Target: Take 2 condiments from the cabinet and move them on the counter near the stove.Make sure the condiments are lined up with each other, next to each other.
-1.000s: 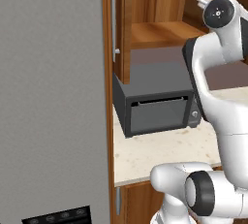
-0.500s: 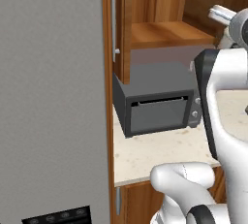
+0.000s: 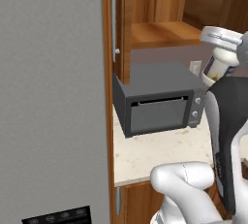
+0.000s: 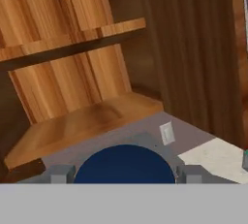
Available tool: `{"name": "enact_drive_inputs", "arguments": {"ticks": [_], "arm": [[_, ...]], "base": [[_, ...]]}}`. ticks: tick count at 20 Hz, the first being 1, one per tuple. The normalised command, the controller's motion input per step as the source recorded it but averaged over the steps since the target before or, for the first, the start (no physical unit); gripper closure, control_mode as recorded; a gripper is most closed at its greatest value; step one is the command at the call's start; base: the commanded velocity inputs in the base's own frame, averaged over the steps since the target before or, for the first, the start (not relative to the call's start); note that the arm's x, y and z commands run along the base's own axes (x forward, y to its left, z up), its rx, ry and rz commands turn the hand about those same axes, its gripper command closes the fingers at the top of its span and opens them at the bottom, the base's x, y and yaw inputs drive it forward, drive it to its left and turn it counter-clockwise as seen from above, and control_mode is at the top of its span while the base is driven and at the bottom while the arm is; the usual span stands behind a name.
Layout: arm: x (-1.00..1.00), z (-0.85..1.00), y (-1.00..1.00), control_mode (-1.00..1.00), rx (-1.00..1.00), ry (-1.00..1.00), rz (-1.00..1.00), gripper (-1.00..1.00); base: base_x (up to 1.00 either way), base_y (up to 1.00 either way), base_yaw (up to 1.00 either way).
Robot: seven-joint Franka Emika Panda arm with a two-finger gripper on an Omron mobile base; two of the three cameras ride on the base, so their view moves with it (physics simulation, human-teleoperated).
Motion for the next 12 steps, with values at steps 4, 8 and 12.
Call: {"name": "enact_drive_inputs", "arguments": {"ticks": [4,8,12], "arm": [[-0.64,0.00,0.61,-1.00,-0.04,0.27,0.30,1.00],[-0.64,-0.05,0.10,-1.00,-0.06,0.18,0.26,1.00],[-0.65,-0.30,-0.04,-1.00,-0.04,0.07,0.23,1.00]], "base": [[0.00,0.00,0.00],[0.00,0.00,0.00],[0.00,0.00,0.00]]}}
